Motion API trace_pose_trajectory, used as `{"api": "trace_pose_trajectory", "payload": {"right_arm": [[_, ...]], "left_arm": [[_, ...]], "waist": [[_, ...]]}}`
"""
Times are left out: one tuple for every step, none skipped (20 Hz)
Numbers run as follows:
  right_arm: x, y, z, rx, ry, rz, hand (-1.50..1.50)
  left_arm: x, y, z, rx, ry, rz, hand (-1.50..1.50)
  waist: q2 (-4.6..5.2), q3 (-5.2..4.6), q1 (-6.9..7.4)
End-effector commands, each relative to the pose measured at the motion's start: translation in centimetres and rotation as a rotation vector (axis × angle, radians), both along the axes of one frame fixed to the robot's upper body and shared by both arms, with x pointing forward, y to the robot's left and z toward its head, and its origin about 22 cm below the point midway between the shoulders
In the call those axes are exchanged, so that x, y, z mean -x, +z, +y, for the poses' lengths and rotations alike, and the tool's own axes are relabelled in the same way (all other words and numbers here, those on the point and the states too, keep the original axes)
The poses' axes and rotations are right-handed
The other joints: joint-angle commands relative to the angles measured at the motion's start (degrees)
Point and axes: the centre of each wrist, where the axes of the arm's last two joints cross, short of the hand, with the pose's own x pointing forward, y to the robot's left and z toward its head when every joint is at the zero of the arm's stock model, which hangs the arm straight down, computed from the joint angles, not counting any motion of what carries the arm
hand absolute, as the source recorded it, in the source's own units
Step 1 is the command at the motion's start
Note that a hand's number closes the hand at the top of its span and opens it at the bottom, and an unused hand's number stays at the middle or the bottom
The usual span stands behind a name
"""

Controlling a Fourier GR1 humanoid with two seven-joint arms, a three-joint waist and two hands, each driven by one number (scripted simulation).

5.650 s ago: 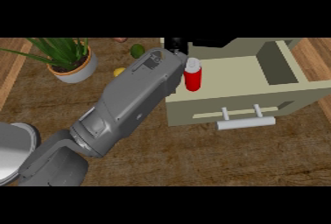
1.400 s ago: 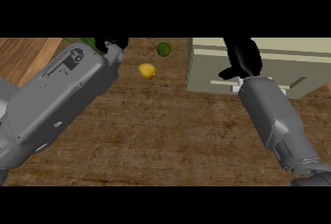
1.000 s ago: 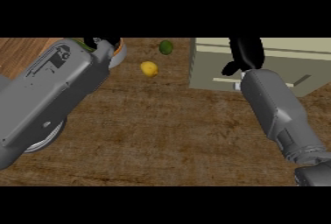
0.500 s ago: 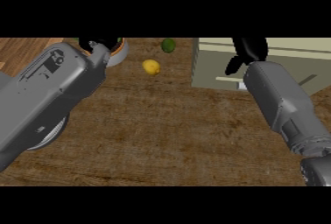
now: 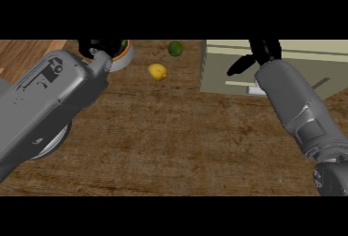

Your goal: Pick up the can, place it into the drawer and close the drawer

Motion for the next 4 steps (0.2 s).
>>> {"api": "trace_pose_trajectory", "payload": {"right_arm": [[-0.9,3.1,2.6,-0.269,0.026,-0.048,-1.5],[-0.7,2.3,2.5,-0.287,0.029,-0.045,-1.5],[-0.6,1.8,2.2,-0.285,0.025,-0.038,-1.5],[-1.0,3.1,1.4,-0.299,0.024,-0.05,-1.5]], "left_arm": [[0.7,-0.4,-0.7,0.001,-0.028,0.004,-1.5],[0.3,0.3,0.8,0.006,-0.011,0.005,-1.5],[0.5,-0.5,0.8,-0.003,-0.002,0.001,-1.5],[0.8,0.4,1.4,-0.013,-0.018,-0.006,-1.5]], "waist": [[-0.25,-0.34,1.54],[-0.33,-0.41,1.02],[-0.32,-0.45,1.17],[-0.64,-0.45,1.8]]}}
